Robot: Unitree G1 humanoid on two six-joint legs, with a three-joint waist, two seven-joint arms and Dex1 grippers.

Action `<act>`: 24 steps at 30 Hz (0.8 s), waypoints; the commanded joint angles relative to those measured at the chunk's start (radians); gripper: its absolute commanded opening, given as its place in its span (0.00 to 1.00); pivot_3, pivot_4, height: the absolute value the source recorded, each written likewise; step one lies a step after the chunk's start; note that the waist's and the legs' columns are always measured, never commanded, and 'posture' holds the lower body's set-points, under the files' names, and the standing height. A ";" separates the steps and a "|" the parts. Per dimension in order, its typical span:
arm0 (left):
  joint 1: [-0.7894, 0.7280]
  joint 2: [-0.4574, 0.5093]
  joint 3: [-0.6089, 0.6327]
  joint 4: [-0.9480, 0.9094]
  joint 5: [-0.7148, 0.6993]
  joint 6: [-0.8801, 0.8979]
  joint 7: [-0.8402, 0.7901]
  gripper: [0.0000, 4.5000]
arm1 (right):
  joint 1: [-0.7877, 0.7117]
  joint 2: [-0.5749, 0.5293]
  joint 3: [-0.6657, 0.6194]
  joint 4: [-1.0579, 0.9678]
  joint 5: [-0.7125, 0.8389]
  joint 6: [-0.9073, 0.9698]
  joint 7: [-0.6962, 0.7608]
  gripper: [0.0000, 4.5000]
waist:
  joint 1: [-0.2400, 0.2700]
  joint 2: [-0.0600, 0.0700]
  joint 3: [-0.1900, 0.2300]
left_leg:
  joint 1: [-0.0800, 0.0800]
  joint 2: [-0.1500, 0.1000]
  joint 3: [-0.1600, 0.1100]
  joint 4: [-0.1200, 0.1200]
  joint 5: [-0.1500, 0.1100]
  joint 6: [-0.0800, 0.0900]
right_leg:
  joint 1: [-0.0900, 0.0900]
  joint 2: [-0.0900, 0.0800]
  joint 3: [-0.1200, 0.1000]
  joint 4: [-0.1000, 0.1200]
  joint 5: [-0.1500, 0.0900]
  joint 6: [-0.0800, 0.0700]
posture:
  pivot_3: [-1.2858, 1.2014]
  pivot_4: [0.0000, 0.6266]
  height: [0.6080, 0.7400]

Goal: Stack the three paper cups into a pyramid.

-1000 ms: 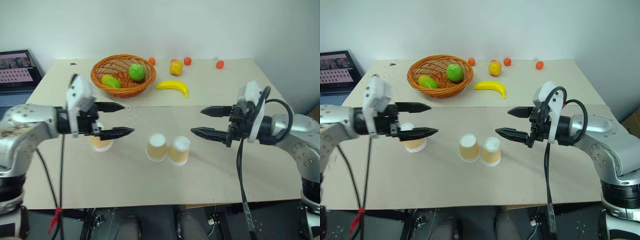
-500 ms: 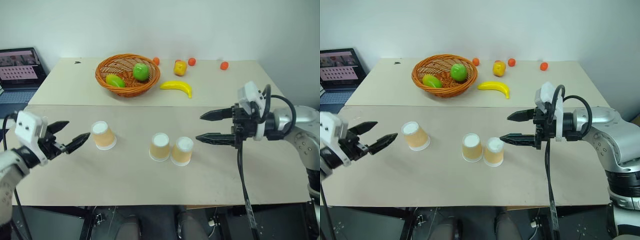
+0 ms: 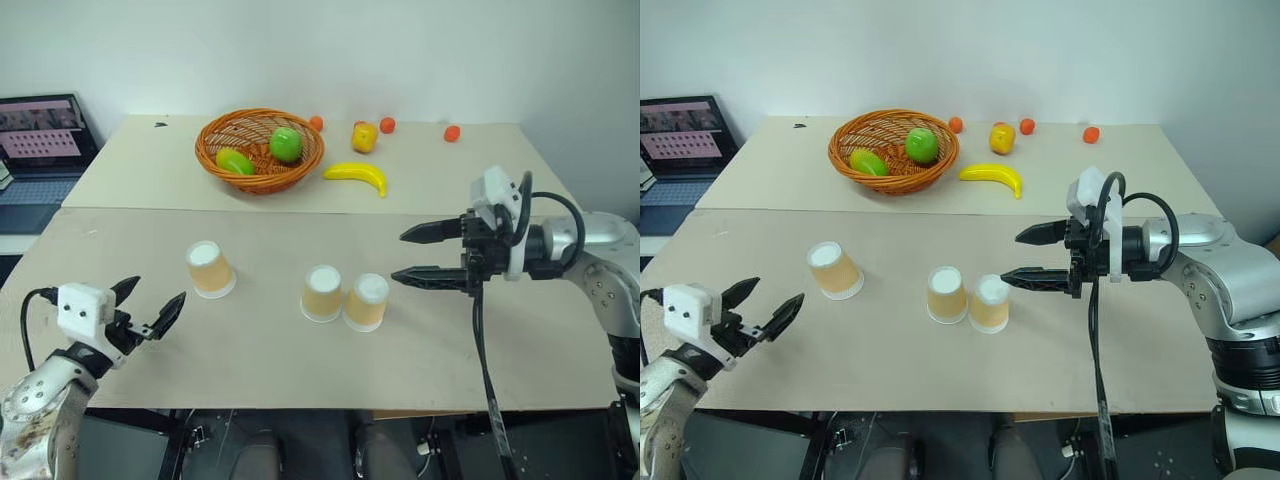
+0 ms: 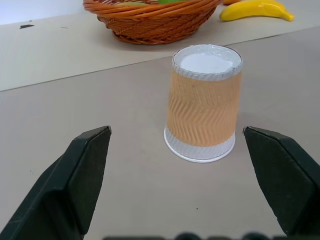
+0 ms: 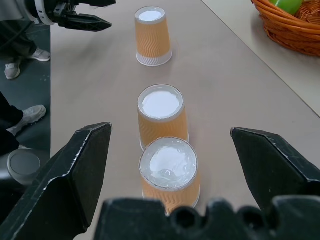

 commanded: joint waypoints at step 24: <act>-0.333 -0.023 -0.216 0.304 0.071 -0.135 0.014 0.94 | 0.075 -0.038 -0.144 -0.131 0.064 0.030 -0.127 1.00 | -0.004 0.000 0.000 | -0.002 0.000 0.000 0.000 0.000 0.000 | 0.000 0.000 0.000 -0.001 0.000 0.001 | 0.52 0.24 0.98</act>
